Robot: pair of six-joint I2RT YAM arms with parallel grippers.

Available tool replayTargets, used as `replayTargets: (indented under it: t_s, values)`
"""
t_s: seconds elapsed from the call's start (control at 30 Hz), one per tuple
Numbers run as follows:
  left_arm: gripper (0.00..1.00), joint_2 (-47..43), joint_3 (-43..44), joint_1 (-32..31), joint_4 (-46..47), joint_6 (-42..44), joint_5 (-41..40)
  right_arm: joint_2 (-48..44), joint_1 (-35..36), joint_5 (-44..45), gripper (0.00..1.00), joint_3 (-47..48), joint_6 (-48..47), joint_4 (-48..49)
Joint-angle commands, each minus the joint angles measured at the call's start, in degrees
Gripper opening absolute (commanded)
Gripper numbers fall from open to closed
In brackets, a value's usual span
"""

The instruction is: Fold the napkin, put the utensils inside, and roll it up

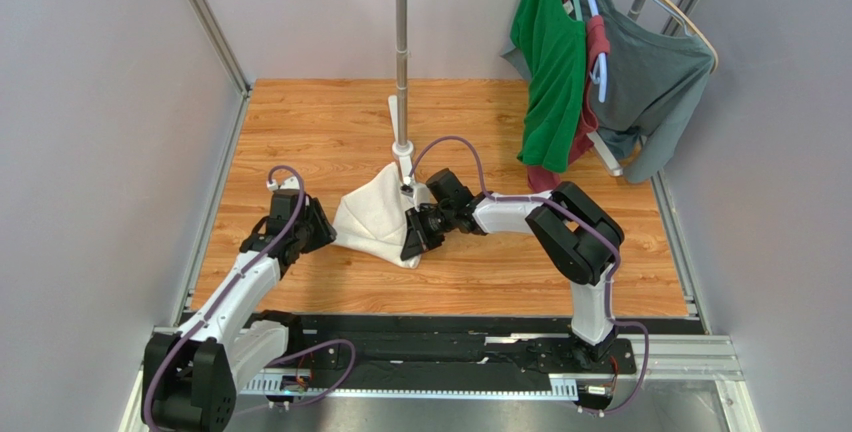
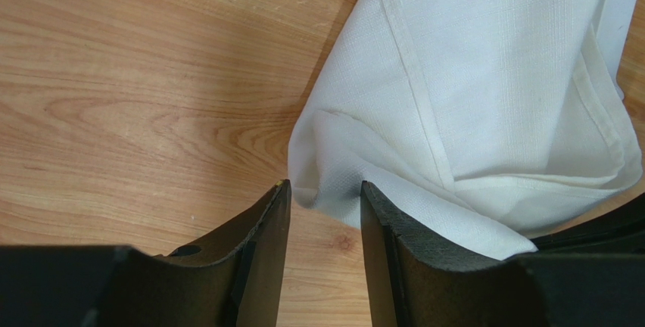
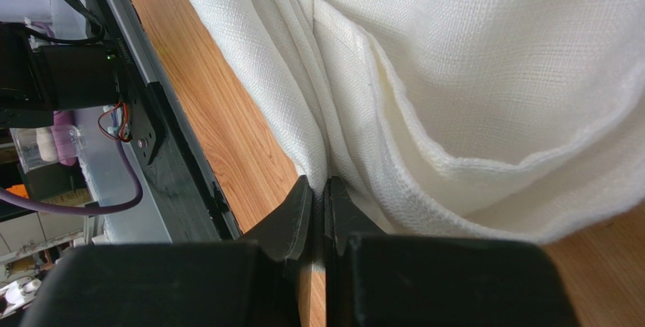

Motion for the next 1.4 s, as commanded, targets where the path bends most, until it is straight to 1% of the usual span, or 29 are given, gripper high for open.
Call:
replayTargets:
  t_s: [0.0,0.2,0.23,0.27,0.3,0.33,0.37,0.43,0.47,0.5,0.53,0.6,0.63,0.67,0.73,0.8,0.87,0.93,1.0,1.03,1.07,1.1,1.13,1.2,1.37]
  values:
    - [0.45,1.7,1.1,-0.1,3.5,-0.3,-0.6,3.3,0.3,4.8,0.0,-0.9,-2.1,-7.9]
    - [0.33,3.8,2.0,-0.1,2.7,0.1,0.5,3.0,0.3,4.8,0.0,-0.3,-2.0,-9.0]
    - [0.29,5.0,2.3,-0.1,1.8,0.2,0.6,3.1,0.3,4.9,0.0,0.0,-2.2,-9.3]
    - [0.23,5.7,3.1,-0.1,1.1,0.2,0.5,3.1,0.3,4.8,0.0,0.5,-2.3,-9.6]
    - [0.19,6.7,3.7,-0.1,0.3,0.2,0.1,2.8,0.3,4.8,0.0,0.8,-2.1,-10.0]
    - [0.14,8.7,4.4,-0.1,-1.9,0.1,-1.1,2.6,0.3,4.8,0.0,1.1,-2.3,-10.2]
    - [0.07,10.1,6.1,-0.1,-3.2,0.4,-1.5,2.5,0.4,4.4,0.03,1.3,-2.3,-10.4]
    - [0.02,14.2,7.3,-0.1,-5.4,0.2,-2.0,1.4,0.4,4.3,0.07,2.0,-2.1,-11.0]
    - [0.0,15.6,8.4,-0.1,-5.8,0.2,-2.0,0.8,0.4,4.3,0.14,2.4,-2.3,-11.3]
    - [0.0,17.0,9.1,-0.1,-6.3,0.4,-2.0,0.1,0.4,4.5,0.19,2.9,-2.2,-12.0]
    - [0.0,19.3,9.8,-0.1,-6.9,0.7,-1.7,-1.3,0.4,4.6,0.27,3.3,-2.4,-12.5]
    - [0.0,22.0,11.1,-0.1,-7.3,1.1,-1.2,-2.7,0.4,5.4,0.37,5.0,-3.3,-15.0]
    - [0.0,22.7,11.3,-0.1,-7.6,1.1,-1.2,-4.4,0.4,5.6,0.49,5.5,-3.7,-15.9]
    - [0.0,23.1,11.6,-0.1,-7.7,1.1,-1.2,-5.2,0.4,6.3,0.53,5.8,-4.0,-16.6]
    - [0.0,23.5,11.7,-0.1,-7.9,1.1,-1.3,-6.7,0.4,7.3,0.59,7.4,-5.0,-18.6]
    - [0.0,23.5,11.8,-0.1,-7.9,1.1,-1.6,-8.9,0.5,9.5,0.6,8.6,-6.2,-20.7]
    - [0.0,23.7,12.0,-0.1,-7.9,1.2,-1.4,-11.3,1.0,11.6,0.61,9.7,-7.6,-20.8]
    - [0.0,24.2,12.1,-0.1,-7.9,1.2,-1.3,-12.8,2.1,14.1,0.61,10.5,-11.3,-20.1]
    - [0.0,24.6,12.2,-0.1,-7.9,1.4,-1.1,-14.0,5.6,16.8,0.61,11.4,-14.7,-19.6]
    - [0.0,24.7,12.2,-0.1,-7.9,1.4,-1.1,-14.1,7.0,18.3,0.61,11.7,-17.9,-19.4]
    - [0.0,24.8,12.3,-0.1,-8.0,1.4,-1.1,-14.1,9.8,21.1,0.61,12.0,-19.4,-17.8]
    - [0.0,24.9,12.2,-0.1,-7.9,1.5,-1.0,-14.2,11.2,22.2,0.61,12.0,-20.6,-16.8]
    - [0.0,25.0,12.3,-0.1,-7.9,1.5,-1.0,-14.1,12.3,22.6,0.61,12.0,-22.1,-15.6]
    - [0.0,25.0,12.4,-0.1,-7.9,1.5,-1.0,-13.3,14.3,21.3,0.61,12.1,-22.3,-12.0]
    - [0.0,24.9,12.4,-0.1,-7.8,1.5,-0.9,-8.2,15.4,18.6,0.62,13.5,-22.7,-7.4]
